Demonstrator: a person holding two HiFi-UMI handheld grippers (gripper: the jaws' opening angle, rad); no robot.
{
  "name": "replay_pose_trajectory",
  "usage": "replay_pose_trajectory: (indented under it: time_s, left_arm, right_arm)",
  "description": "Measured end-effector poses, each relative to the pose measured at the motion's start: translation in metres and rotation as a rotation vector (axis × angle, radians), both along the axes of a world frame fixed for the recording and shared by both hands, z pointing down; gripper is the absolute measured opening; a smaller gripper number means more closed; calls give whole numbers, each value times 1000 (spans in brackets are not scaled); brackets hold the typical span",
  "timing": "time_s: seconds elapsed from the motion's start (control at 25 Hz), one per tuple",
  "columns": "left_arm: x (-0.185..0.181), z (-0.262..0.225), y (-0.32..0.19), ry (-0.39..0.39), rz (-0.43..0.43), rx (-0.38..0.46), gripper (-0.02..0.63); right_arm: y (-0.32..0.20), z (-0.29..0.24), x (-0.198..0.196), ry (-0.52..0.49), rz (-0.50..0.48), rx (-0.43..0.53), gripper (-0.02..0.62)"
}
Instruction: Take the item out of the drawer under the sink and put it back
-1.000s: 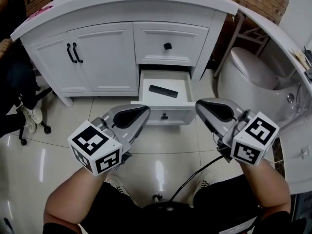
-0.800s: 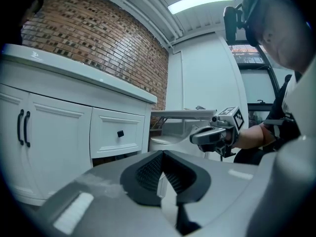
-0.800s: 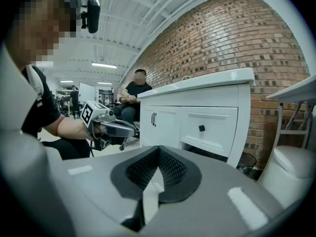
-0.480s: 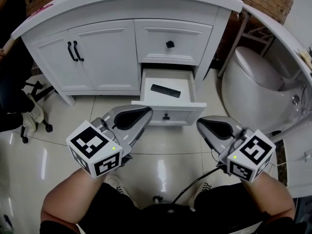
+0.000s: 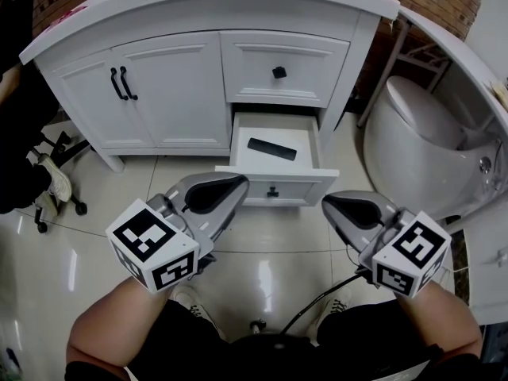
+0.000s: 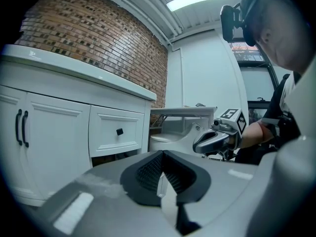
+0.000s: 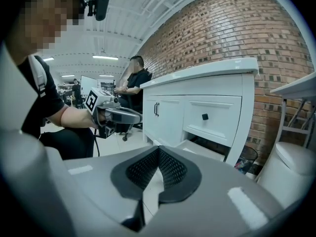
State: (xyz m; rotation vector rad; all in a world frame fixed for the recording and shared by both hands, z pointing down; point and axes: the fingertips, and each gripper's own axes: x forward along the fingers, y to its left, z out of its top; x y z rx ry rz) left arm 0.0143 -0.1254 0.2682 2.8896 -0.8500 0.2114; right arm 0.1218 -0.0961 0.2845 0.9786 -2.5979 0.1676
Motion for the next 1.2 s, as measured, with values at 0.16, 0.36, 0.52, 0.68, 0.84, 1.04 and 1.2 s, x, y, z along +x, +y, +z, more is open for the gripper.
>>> replay_pose_trajectory:
  time_s: [0.16, 0.36, 0.52, 0.68, 0.84, 1.04, 1.2]
  left_arm:
    - [3, -1, 2, 1, 14, 2, 6]
    - [4, 0, 3, 1, 19, 0, 6]
    - [2, -3, 3, 3, 18, 5, 6]
    - [1, -2, 3, 1, 14, 5, 6]
    - [0, -1, 3, -2, 12, 4, 6]
    - [1, -1, 3, -6, 13, 4, 6]
    - [2, -1, 4, -5, 14, 6, 6]
  right_arm:
    - [2, 0, -3, 3, -5, -2, 6]
    - [1, 0, -1, 0, 6, -7, 6]
    - [1, 0, -3, -9, 5, -17, 6]
    - [2, 1, -6, -6, -2, -17, 6]
    - [1, 1, -6, -8, -2, -18, 6]
    - [1, -1, -5, -18, 1, -16, 6]
    - [2, -2, -4, -16, -1, -13, 6]
